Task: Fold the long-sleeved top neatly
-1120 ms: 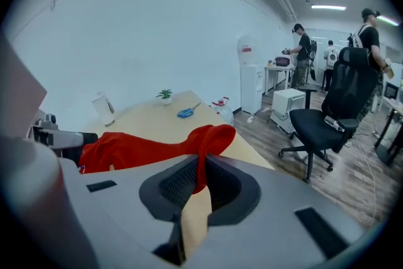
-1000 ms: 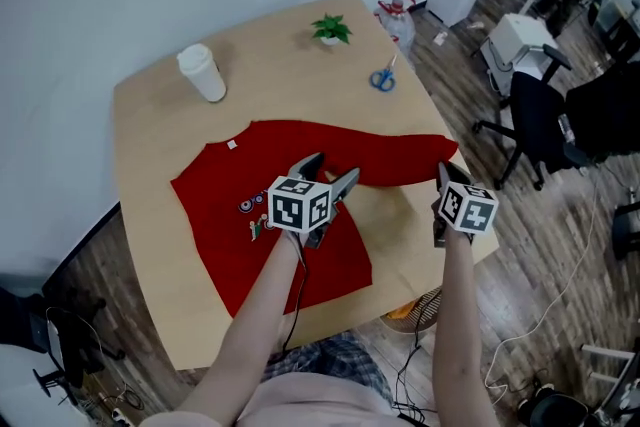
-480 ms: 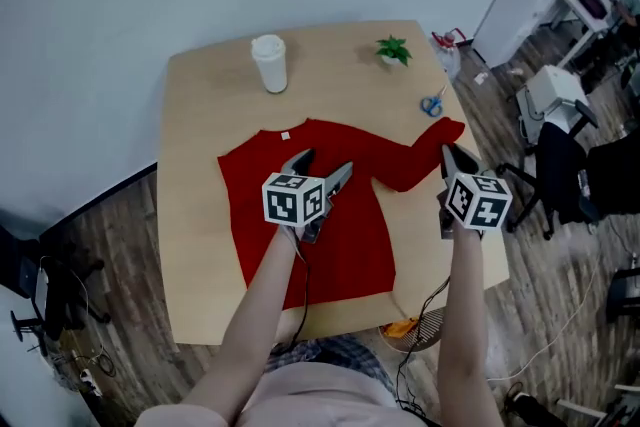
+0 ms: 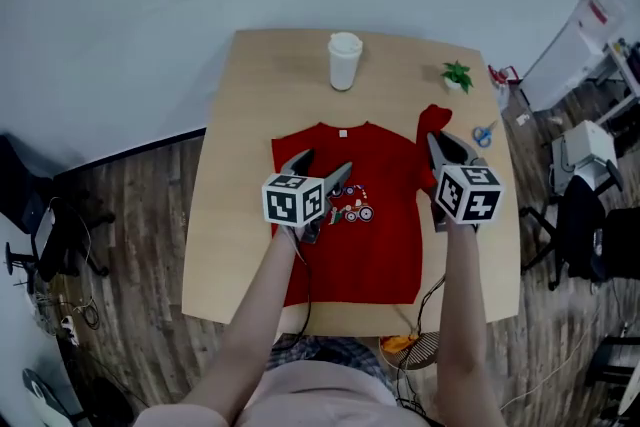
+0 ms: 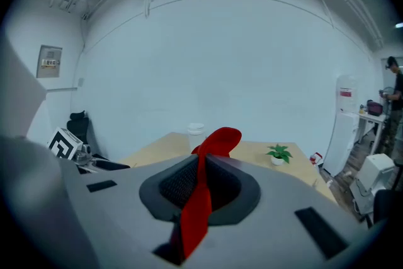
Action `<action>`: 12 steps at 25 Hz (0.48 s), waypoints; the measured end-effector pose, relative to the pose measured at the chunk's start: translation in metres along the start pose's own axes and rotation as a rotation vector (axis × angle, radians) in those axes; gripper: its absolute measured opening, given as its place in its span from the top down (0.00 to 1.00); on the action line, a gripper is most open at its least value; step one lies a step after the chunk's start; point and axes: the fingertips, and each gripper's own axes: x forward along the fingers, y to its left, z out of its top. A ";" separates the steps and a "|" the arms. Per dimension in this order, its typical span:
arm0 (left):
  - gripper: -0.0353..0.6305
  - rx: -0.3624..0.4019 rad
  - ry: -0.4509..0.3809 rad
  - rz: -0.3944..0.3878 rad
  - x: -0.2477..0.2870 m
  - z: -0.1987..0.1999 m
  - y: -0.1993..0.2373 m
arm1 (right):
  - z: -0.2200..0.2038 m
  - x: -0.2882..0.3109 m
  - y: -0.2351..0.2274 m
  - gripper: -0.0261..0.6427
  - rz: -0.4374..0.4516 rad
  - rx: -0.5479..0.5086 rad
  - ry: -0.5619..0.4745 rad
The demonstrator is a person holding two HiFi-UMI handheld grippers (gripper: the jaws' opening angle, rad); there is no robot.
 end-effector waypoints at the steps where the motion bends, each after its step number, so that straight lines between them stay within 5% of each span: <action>1: 0.39 -0.007 -0.004 0.014 -0.006 0.000 0.008 | 0.000 0.009 0.013 0.90 0.027 -0.012 0.007; 12: 0.39 -0.085 -0.022 0.156 -0.068 -0.018 0.088 | -0.049 0.098 0.157 0.90 0.306 -0.154 0.143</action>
